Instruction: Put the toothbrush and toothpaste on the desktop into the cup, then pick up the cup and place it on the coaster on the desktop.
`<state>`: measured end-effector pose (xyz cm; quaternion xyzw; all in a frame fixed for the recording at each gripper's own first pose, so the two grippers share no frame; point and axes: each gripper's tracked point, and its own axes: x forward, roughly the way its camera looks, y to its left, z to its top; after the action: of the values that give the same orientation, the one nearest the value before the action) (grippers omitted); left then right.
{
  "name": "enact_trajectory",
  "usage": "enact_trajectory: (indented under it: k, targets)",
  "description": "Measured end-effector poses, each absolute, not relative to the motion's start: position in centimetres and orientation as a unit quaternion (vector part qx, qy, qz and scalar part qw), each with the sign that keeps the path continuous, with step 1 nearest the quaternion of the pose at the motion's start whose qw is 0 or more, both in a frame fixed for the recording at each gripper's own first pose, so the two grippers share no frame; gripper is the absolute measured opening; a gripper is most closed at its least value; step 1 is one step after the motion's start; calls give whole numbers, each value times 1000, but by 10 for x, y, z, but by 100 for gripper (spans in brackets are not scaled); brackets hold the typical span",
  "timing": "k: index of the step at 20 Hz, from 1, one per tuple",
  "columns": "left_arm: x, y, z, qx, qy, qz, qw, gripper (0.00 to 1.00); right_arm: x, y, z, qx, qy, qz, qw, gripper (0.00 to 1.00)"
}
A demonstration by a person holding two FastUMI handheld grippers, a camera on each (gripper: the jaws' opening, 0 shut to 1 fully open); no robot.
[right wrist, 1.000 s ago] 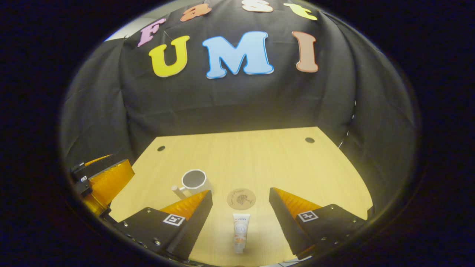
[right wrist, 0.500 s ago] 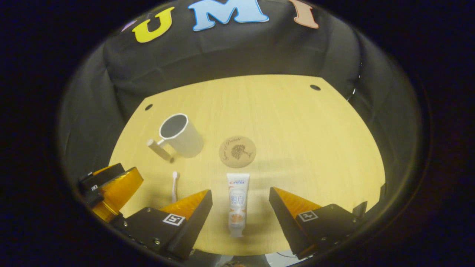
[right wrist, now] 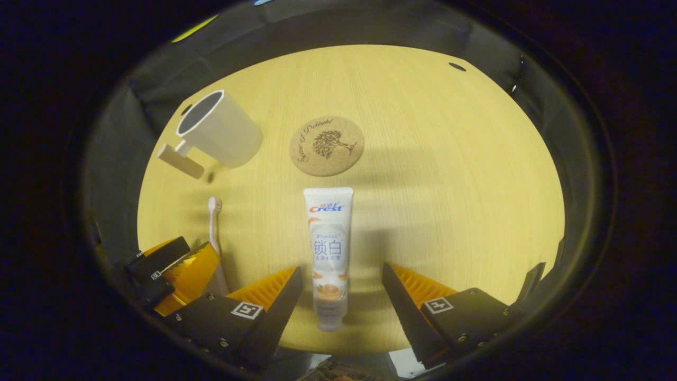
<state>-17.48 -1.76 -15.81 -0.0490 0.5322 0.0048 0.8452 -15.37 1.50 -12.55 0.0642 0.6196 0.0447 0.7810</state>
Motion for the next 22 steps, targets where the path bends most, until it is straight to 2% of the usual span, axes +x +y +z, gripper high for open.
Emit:
enact_trajectory:
  k: [3,4,5,6,11,12,14,16,17,18,19,21,22]
  targets:
    - [-184,-14,-163,-41,554,16,831,96,-156,14,-136,51,631,40,773,95]
    - [-181,-12,-168,-32,553,16,832,99,-154,14,-135,47,630,39,774,94]
    - [-182,-11,-168,-24,556,17,830,93,-157,12,-137,40,633,37,772,93]
    - [-183,-9,-169,-10,561,18,828,100,-157,12,-137,33,635,34,771,93]
    - [-177,-17,-176,3,550,18,835,92,-166,14,-141,6,651,32,759,96]
    - [-178,-16,-176,6,553,16,833,95,-167,13,-141,11,653,29,756,96]
    - [-177,-16,-177,6,561,19,827,95,-167,14,-141,12,658,27,753,93]
    - [-172,-14,-176,2,559,25,829,93,-167,15,-140,10,663,25,748,95]
    - [-170,-13,-176,0,556,24,831,81,-167,17,-141,8,668,25,744,94]
    - [-171,-12,-179,1,556,22,831,72,-167,19,-141,6,671,26,741,84]
    - [-169,-11,-179,2,554,23,832,63,-166,20,-139,10,673,26,739,83]
    - [-169,-11,-177,-1,556,20,831,47,-167,22,-145,22,677,14,735,54]
    - [-167,-8,-175,7,551,20,834,36,-165,22,-145,20,679,14,734,40]
